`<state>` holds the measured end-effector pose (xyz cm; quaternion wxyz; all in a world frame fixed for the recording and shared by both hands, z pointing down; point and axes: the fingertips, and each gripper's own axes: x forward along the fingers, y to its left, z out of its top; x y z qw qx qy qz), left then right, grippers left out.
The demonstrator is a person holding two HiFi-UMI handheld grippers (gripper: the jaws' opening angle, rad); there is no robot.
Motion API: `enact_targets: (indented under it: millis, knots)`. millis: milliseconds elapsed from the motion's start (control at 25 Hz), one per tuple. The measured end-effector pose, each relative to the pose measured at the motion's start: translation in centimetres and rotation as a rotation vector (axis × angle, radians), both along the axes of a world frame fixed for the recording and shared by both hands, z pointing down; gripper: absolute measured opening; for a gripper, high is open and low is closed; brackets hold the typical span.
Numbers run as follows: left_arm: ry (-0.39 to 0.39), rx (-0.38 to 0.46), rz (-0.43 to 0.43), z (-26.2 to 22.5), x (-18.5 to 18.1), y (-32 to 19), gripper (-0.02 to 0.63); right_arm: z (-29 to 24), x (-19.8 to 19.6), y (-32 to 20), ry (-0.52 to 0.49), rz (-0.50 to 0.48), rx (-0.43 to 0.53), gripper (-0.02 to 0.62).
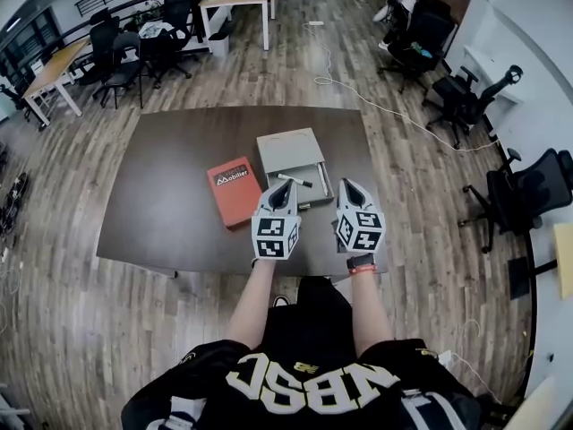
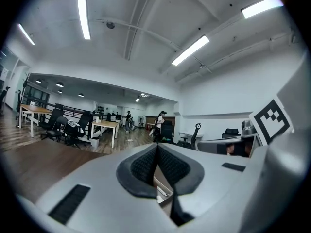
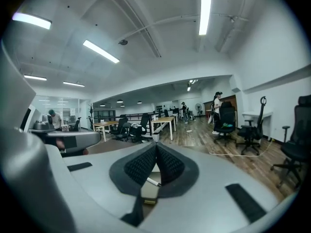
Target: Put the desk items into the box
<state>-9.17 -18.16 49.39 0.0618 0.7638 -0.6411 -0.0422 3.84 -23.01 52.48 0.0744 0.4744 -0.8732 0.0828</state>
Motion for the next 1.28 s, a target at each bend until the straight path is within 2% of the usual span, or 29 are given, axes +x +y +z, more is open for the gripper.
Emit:
enact_targets:
  millis: [520,1120,1280]
  knots:
    - [-0.014,-0.066,0.114,2.6,3.3,-9.3,0.014,5.3,2.3,-7.1,0.095,0.031,-0.124,0.015]
    - [0.008,-0.167,0.200,7.3,6.3,-13.6,0.014,13.5,6.4,-9.3,0.190,0.084,-0.301,0.087]
    - [0.017,-0.214,0.213,9.4,7.2,-14.0,0.014,16.7,7.1,-9.0,0.227,0.080,-0.373,0.104]
